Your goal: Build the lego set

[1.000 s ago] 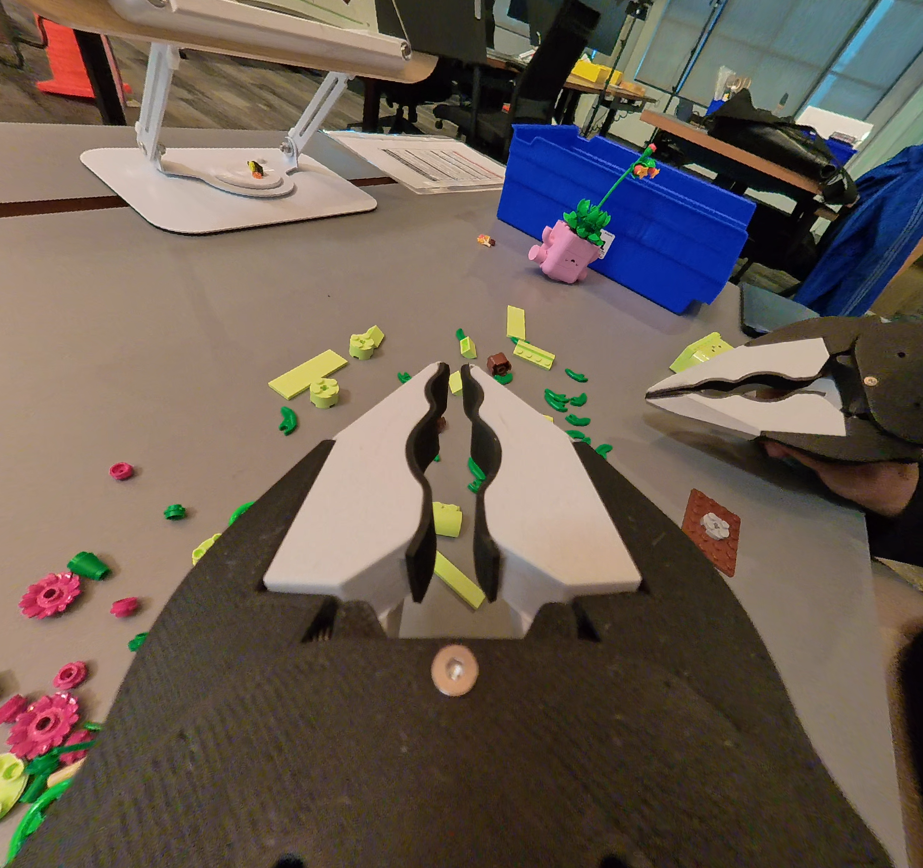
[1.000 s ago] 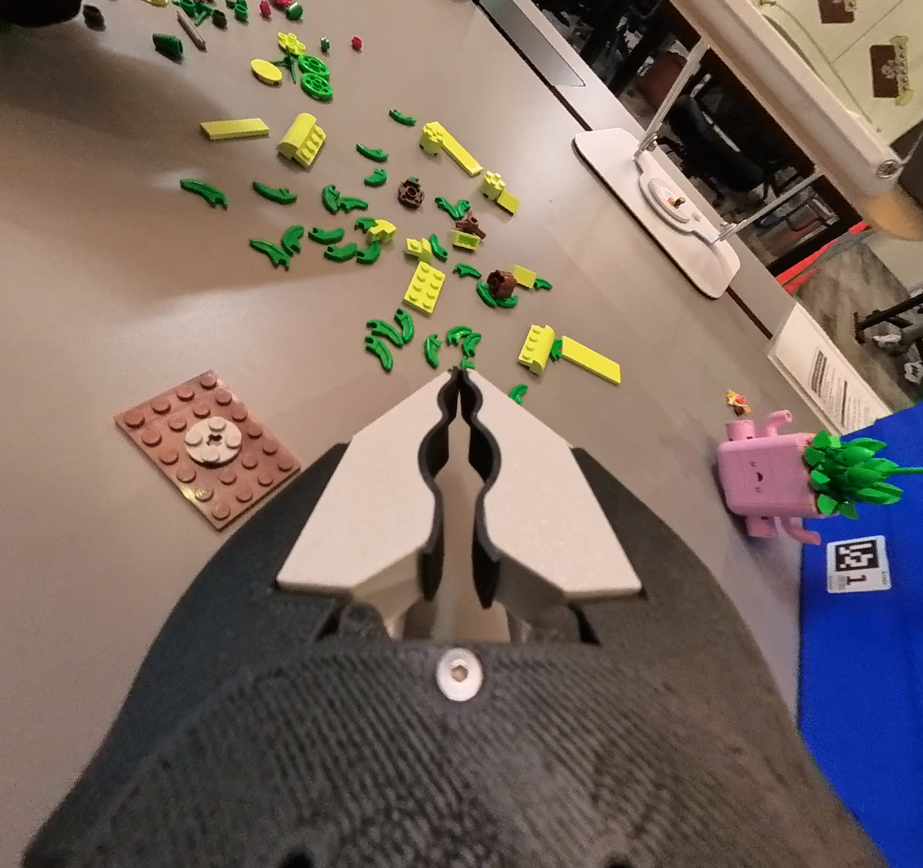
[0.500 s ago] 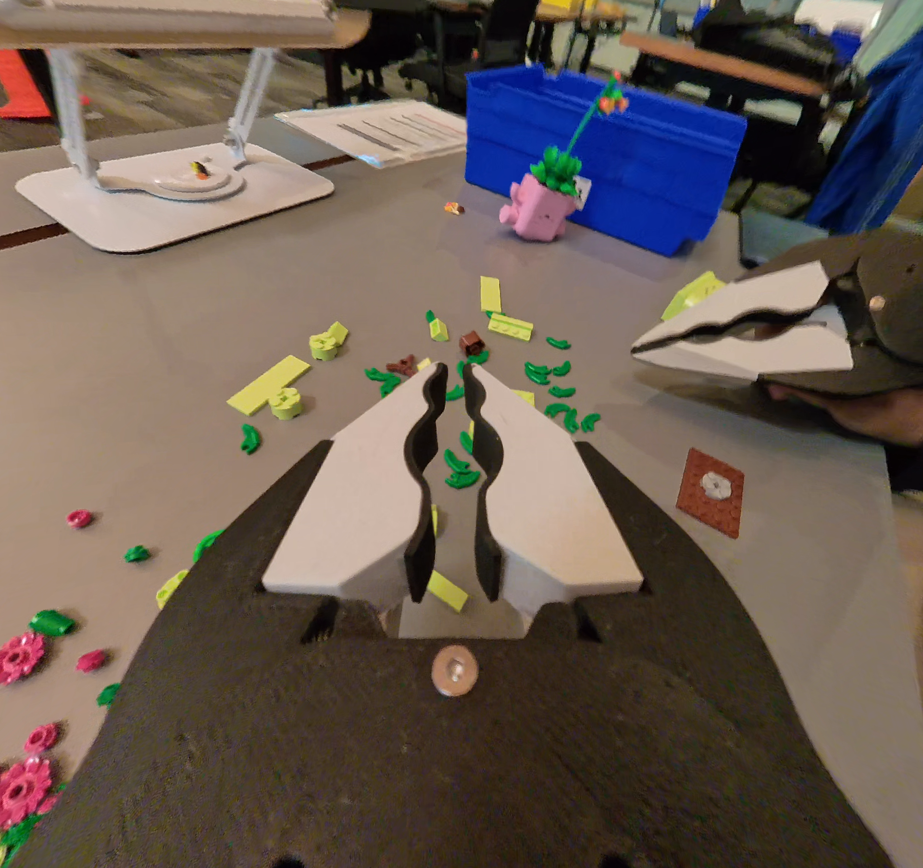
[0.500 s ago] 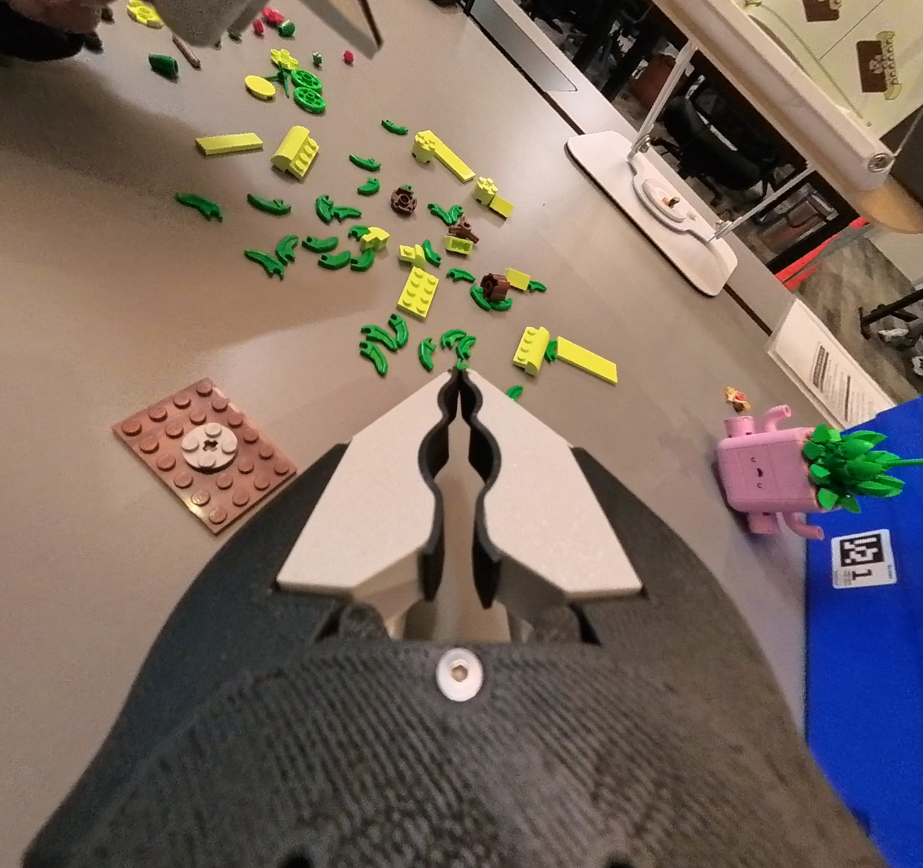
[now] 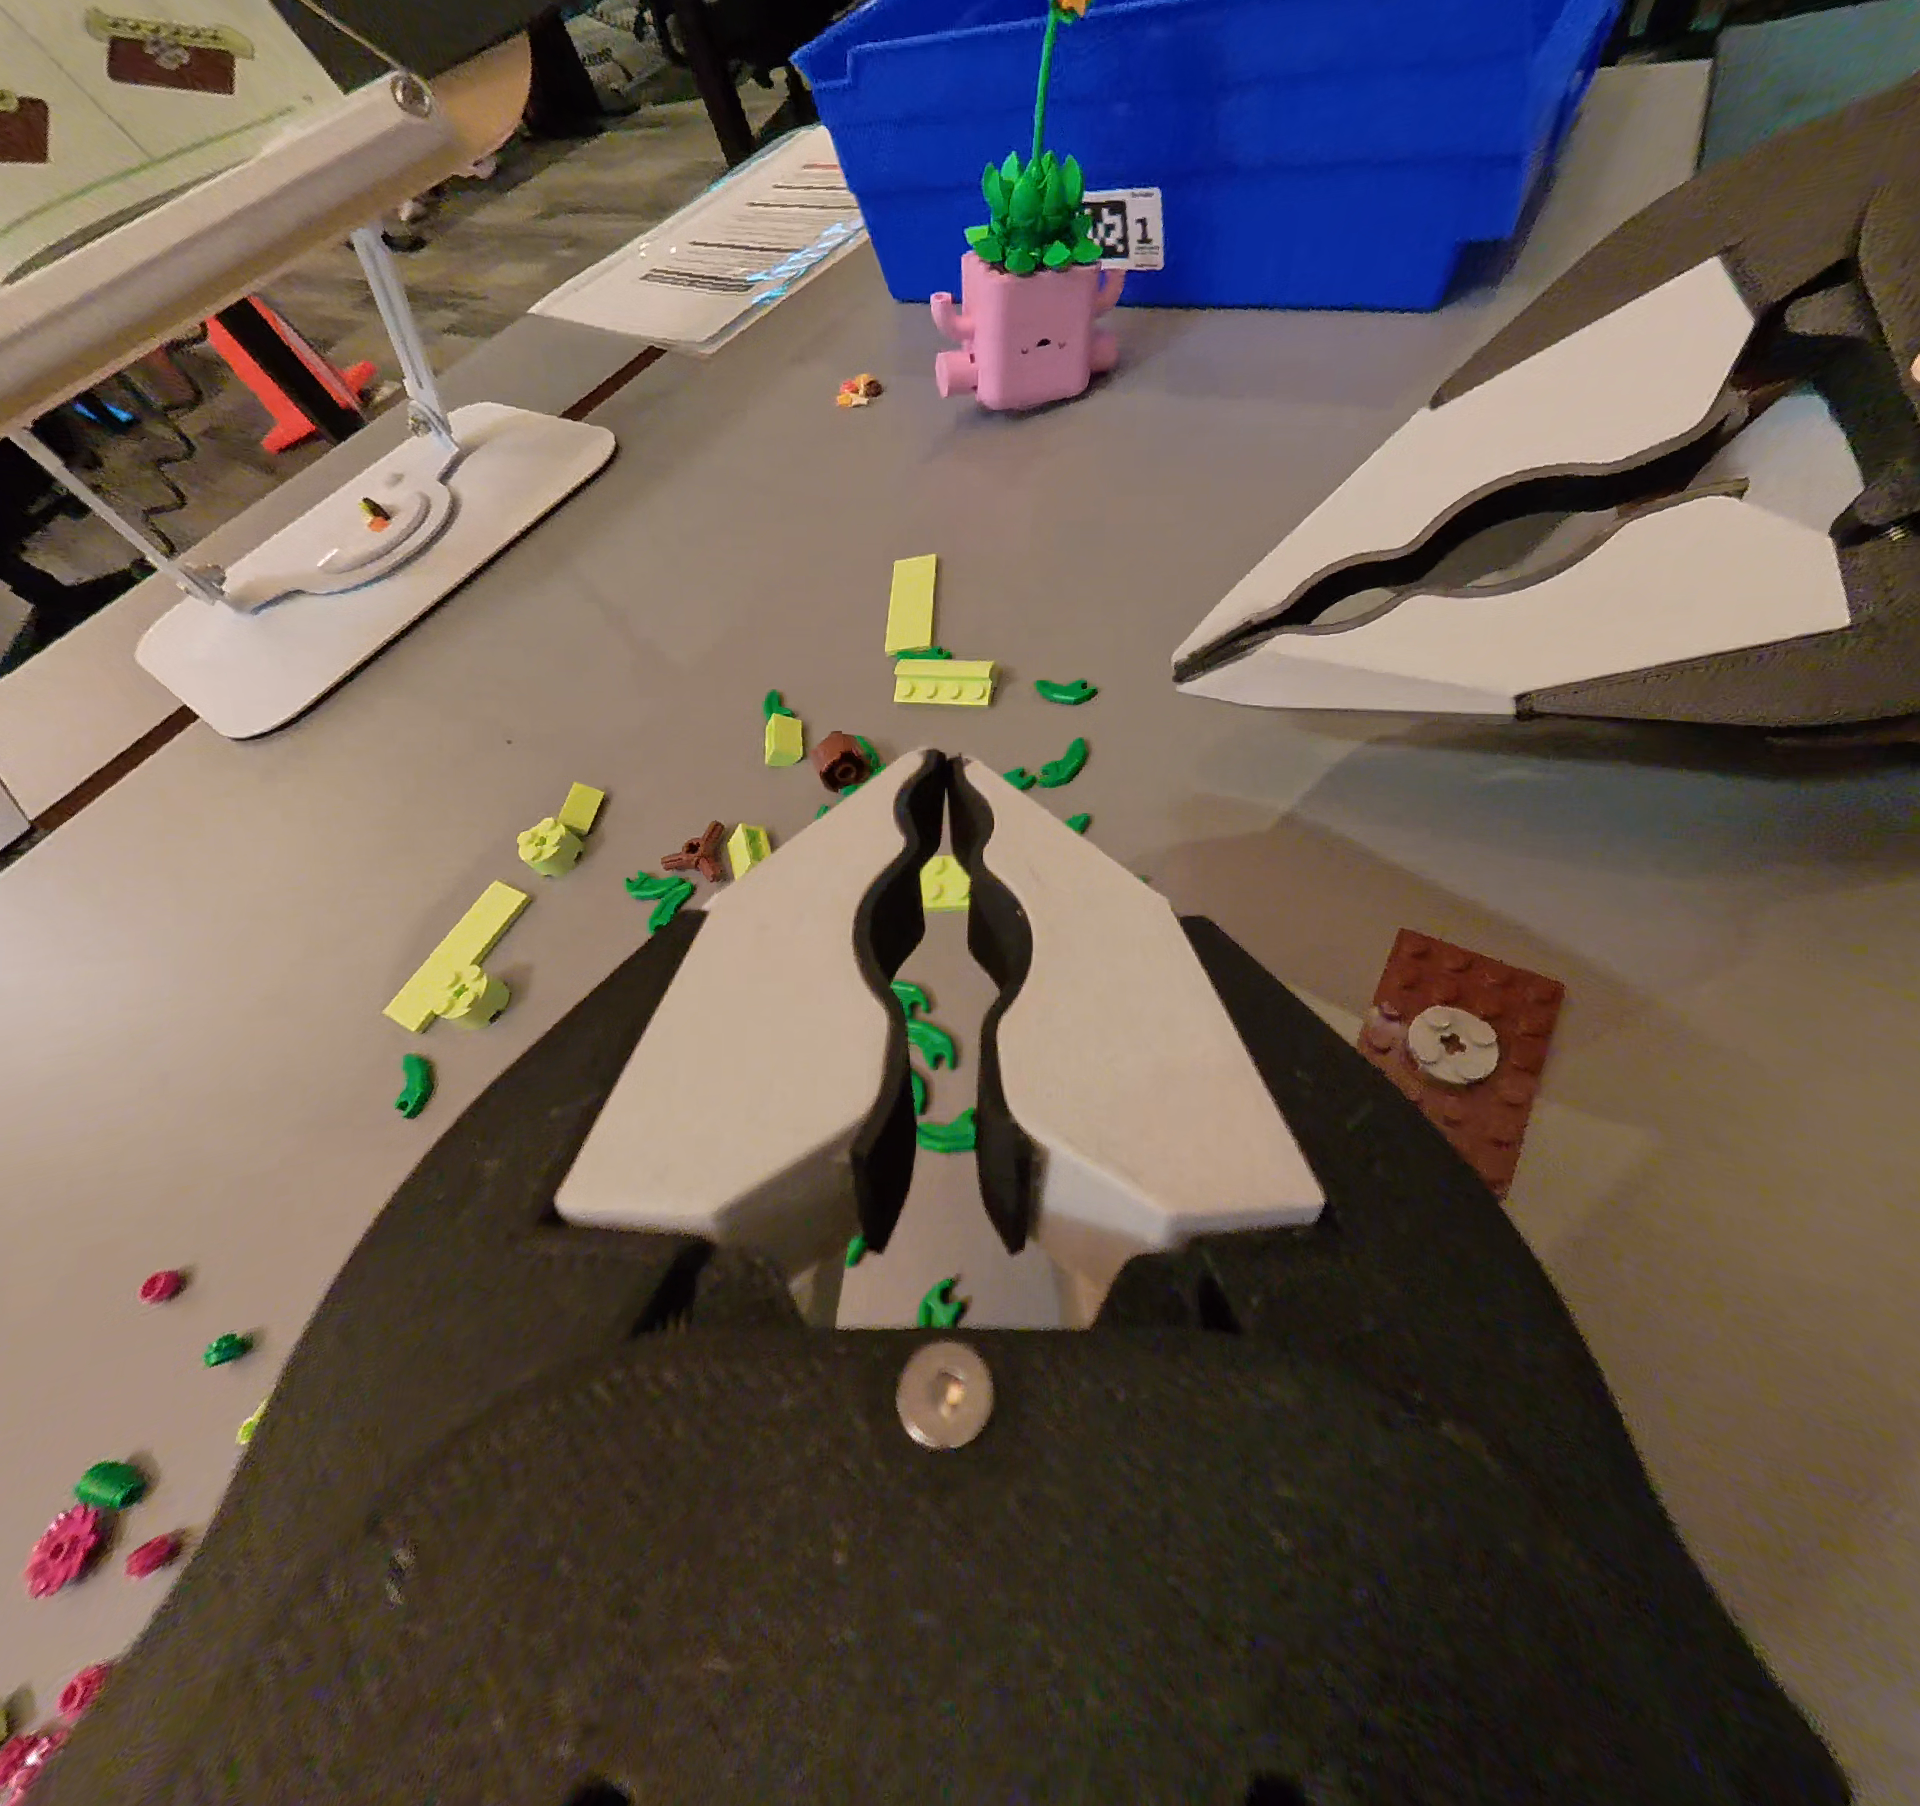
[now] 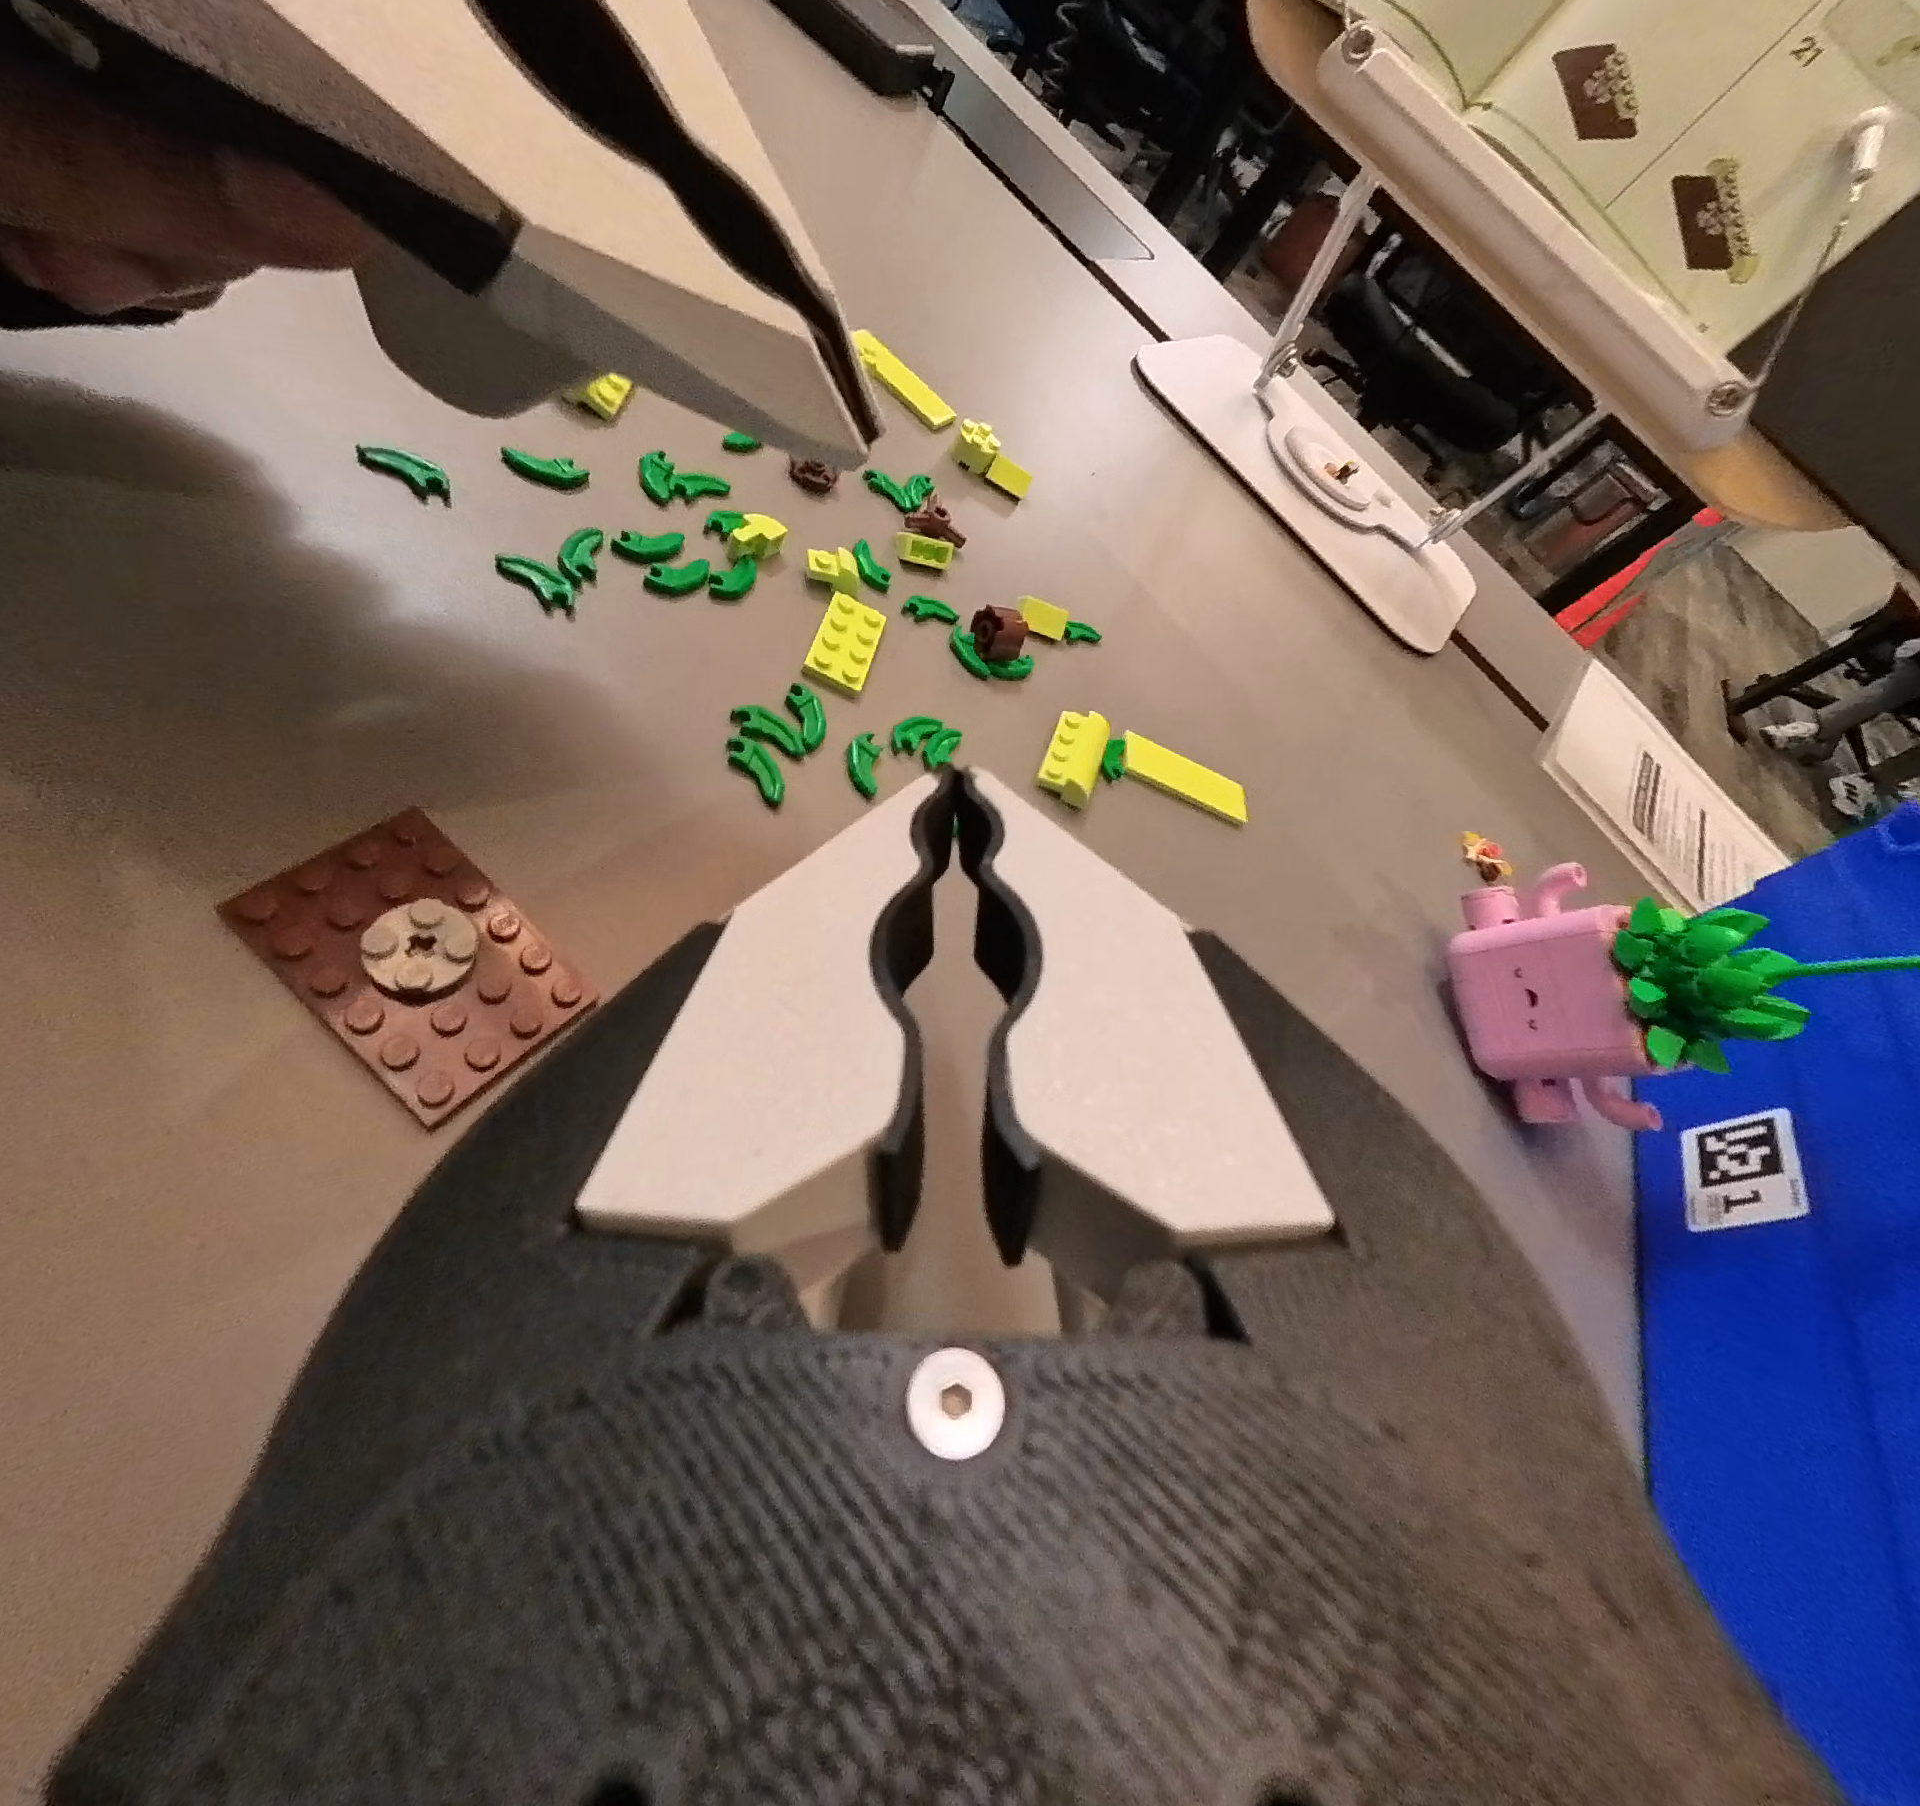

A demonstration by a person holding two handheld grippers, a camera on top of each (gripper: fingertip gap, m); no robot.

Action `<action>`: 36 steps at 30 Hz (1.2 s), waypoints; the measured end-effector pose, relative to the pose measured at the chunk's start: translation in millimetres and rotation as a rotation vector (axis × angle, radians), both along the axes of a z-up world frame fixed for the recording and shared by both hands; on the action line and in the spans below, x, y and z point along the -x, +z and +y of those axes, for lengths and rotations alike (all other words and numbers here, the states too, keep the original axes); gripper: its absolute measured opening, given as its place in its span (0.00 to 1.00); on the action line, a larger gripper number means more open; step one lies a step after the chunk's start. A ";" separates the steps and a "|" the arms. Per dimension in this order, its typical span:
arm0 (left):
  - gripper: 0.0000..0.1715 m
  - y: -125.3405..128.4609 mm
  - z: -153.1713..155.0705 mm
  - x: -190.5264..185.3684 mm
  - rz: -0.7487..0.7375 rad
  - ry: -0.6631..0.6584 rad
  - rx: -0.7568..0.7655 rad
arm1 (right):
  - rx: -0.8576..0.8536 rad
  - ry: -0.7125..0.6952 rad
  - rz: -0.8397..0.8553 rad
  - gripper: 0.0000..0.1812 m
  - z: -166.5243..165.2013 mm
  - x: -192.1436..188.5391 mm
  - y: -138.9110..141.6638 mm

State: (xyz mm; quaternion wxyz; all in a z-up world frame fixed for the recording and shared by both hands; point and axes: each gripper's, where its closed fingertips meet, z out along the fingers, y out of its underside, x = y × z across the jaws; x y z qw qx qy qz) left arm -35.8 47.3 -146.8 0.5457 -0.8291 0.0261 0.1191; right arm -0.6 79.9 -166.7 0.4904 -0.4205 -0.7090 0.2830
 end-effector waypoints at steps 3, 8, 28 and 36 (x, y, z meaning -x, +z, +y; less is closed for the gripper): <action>0.00 2.5 -1.8 1.0 -0.045 -0.009 -0.020 | -0.026 -0.001 -0.020 0.00 -0.5 1.4 -4.2; 0.00 5.6 1.0 -8.5 -0.052 -0.033 -0.034 | -0.050 -0.002 -0.035 0.00 -0.7 3.0 -7.6; 0.00 2.4 11.7 -37.1 -0.057 -0.112 -0.031 | -0.036 -0.002 -0.024 0.00 0.5 2.0 -5.4; 0.00 6.5 6.0 -19.2 -0.109 -0.064 -0.060 | 0.067 -0.094 0.015 0.00 12.7 2.8 13.1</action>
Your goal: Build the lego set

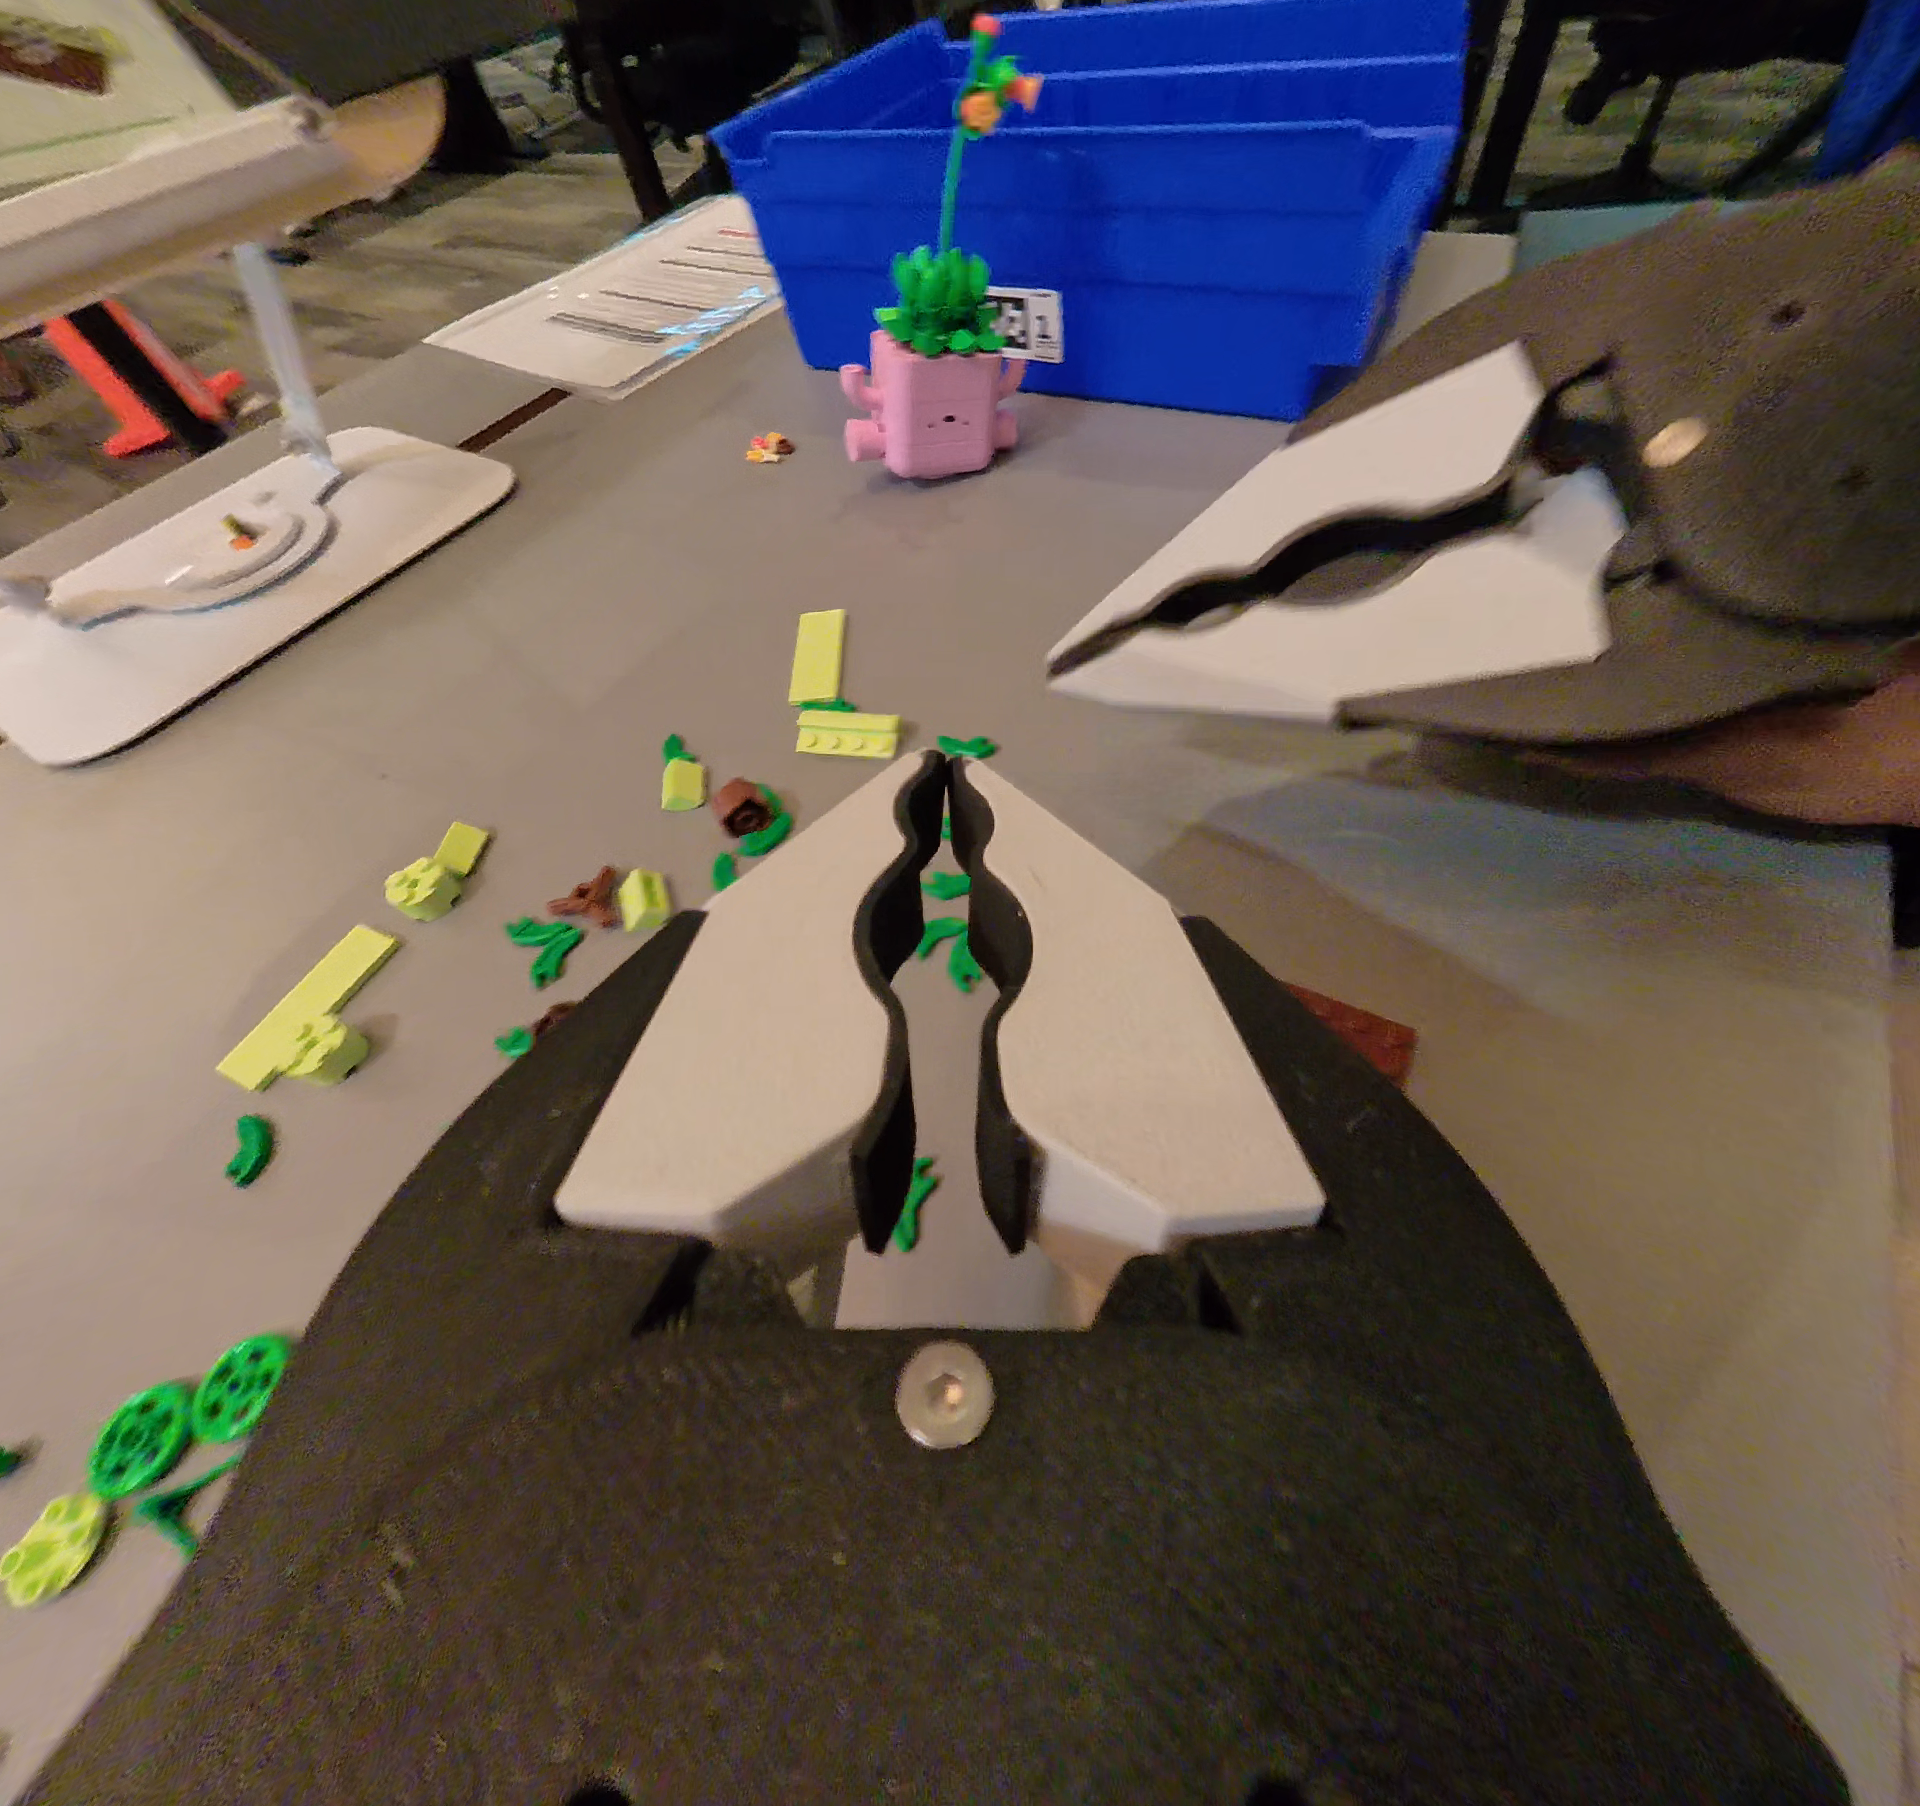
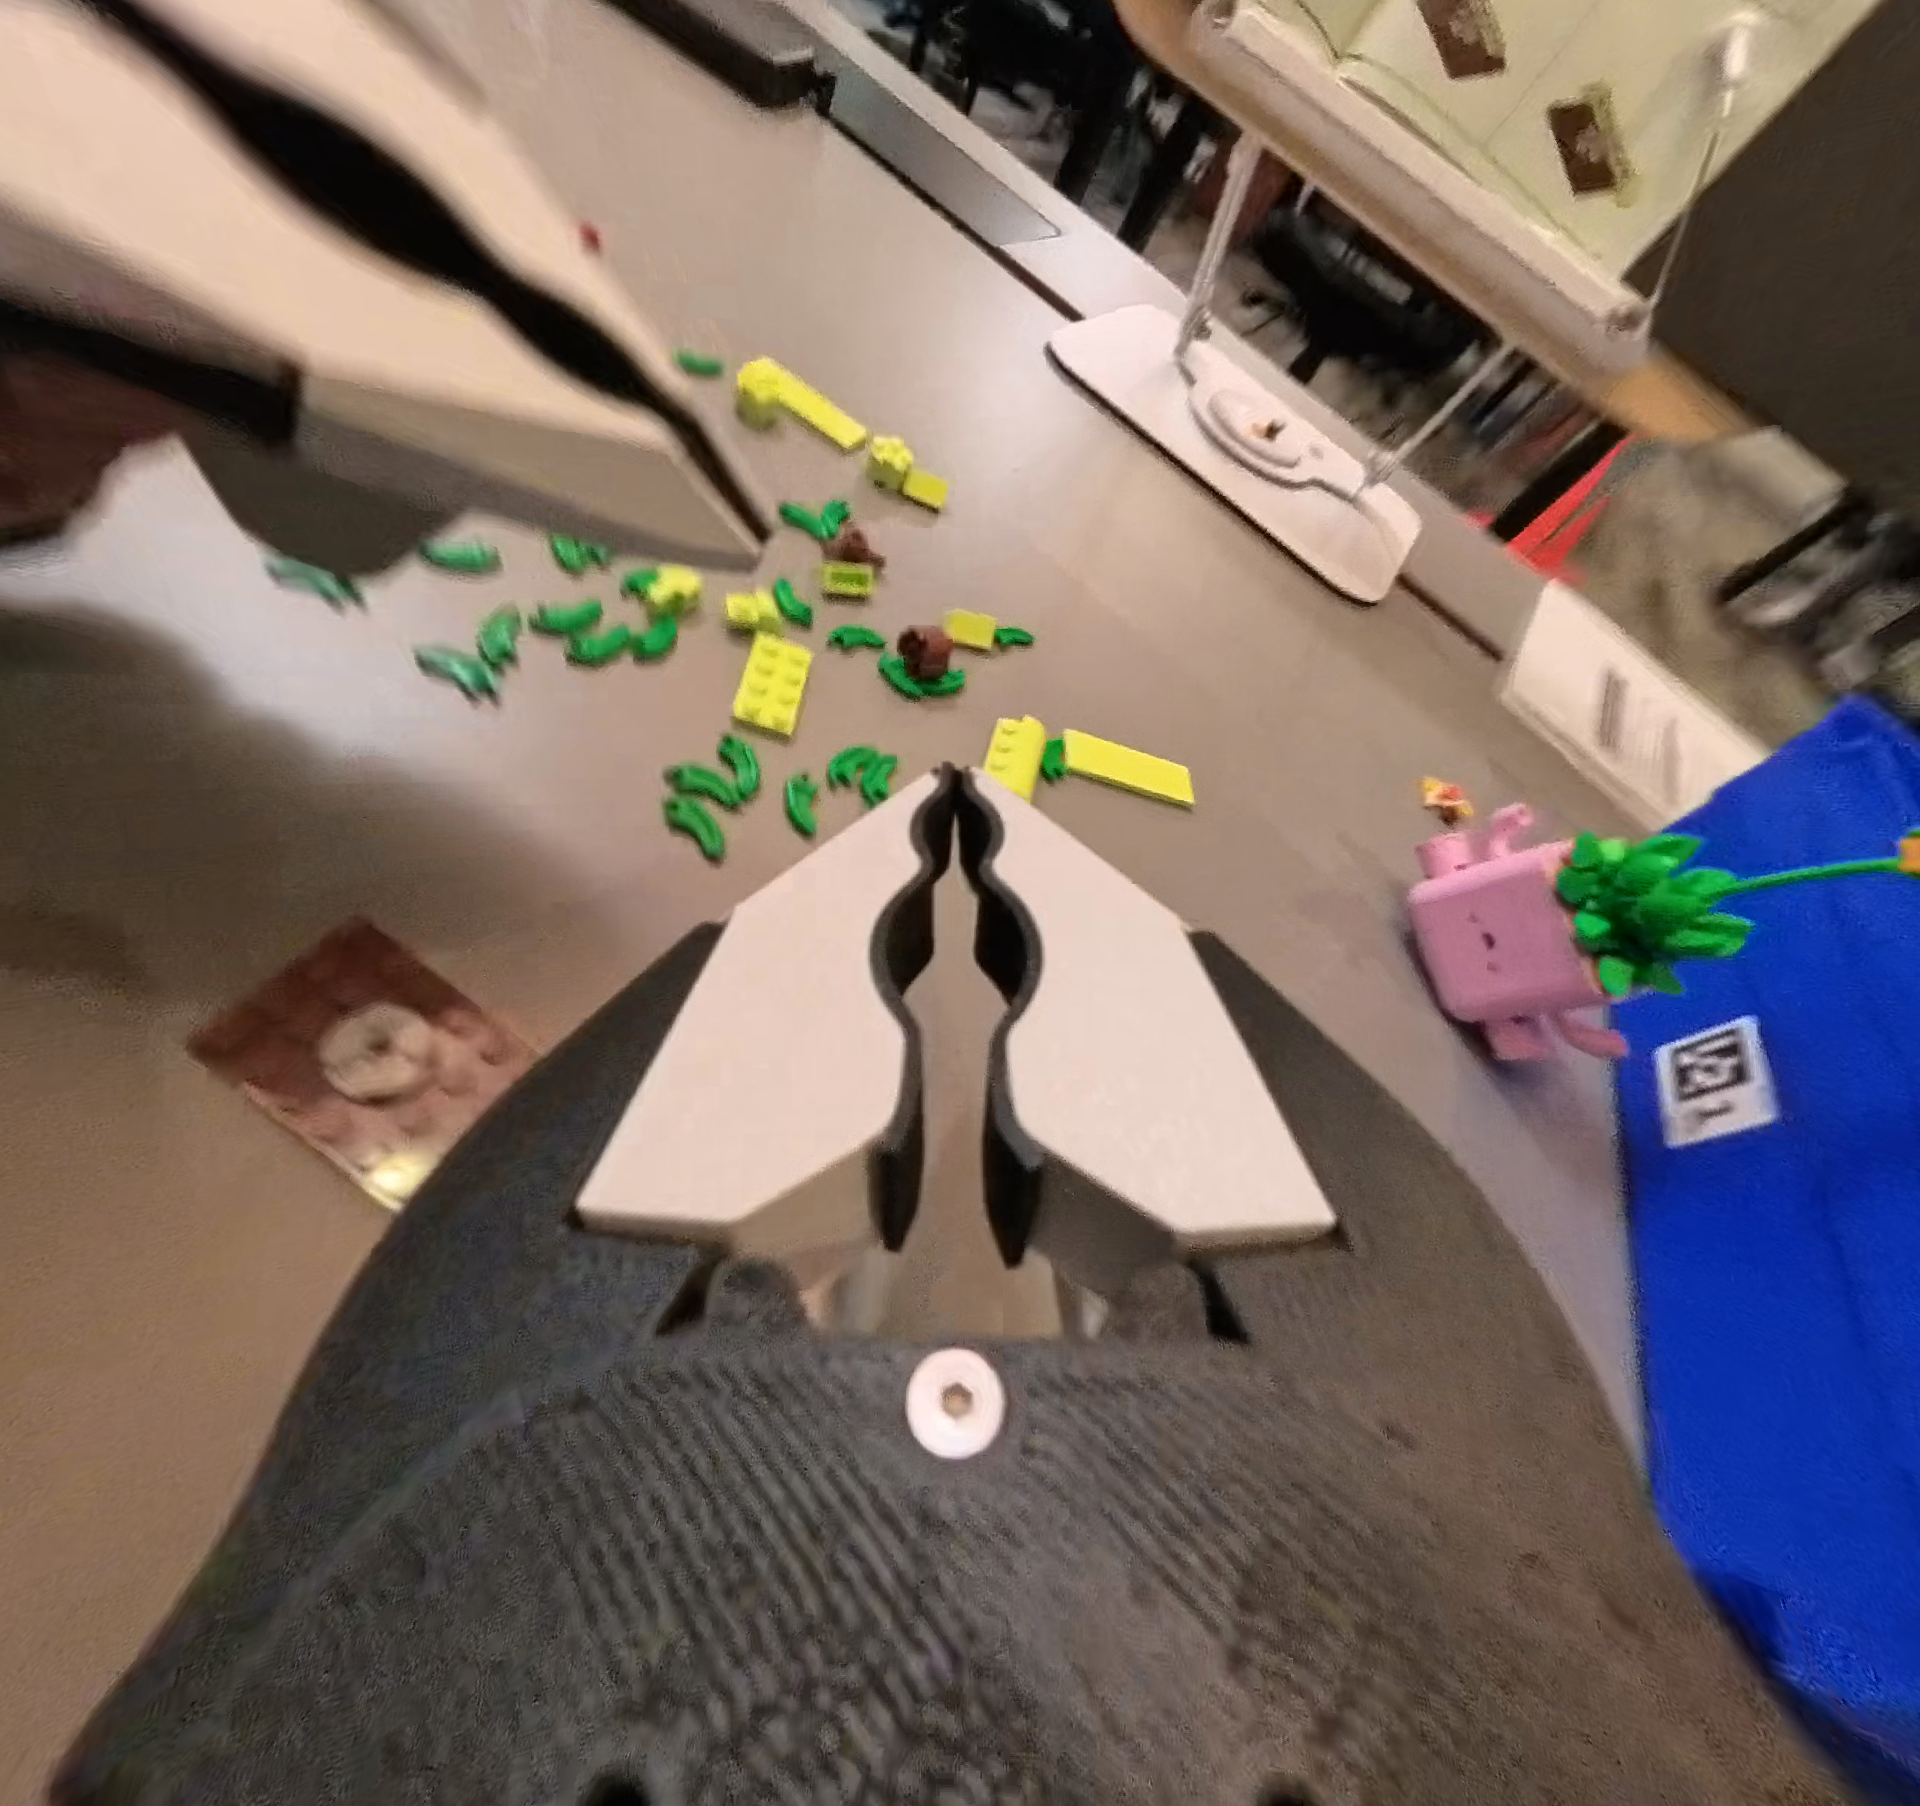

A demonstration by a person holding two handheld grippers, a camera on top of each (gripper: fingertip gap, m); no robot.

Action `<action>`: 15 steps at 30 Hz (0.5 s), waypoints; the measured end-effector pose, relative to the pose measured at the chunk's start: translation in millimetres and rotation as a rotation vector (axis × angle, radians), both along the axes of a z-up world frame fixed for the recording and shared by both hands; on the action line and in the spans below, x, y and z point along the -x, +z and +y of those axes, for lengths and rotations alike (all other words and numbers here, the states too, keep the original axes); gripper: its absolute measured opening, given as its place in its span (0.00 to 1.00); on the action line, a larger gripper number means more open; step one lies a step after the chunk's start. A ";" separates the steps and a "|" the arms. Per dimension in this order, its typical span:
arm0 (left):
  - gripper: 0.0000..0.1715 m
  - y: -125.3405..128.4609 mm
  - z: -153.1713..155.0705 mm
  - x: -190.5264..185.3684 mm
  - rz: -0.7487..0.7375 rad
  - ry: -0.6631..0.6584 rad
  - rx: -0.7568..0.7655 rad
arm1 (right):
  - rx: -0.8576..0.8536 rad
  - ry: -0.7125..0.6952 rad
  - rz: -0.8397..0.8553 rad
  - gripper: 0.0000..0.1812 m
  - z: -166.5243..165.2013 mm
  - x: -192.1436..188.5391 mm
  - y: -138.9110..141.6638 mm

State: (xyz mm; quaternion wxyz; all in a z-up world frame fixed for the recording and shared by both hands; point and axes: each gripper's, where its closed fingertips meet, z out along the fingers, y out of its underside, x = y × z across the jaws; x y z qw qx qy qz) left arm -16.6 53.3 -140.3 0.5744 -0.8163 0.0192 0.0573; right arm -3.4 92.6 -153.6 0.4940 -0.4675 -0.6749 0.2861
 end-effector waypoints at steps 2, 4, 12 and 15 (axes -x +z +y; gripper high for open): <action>0.00 3.8 -6.7 17.9 -0.034 0.068 -0.027 | 0.131 0.015 0.000 0.00 -5.7 5.5 31.3; 0.00 10.4 -14.2 33.6 -0.112 0.106 -0.079 | 0.174 0.072 0.018 0.07 -17.6 19.4 72.4; 0.00 -0.5 -34.3 86.3 -0.377 0.258 -0.110 | 0.513 0.928 0.064 0.13 -270.9 74.5 208.8; 0.00 -2.1 -32.0 84.7 -0.442 0.236 -0.119 | 0.425 1.168 -0.218 0.20 -361.6 91.4 167.7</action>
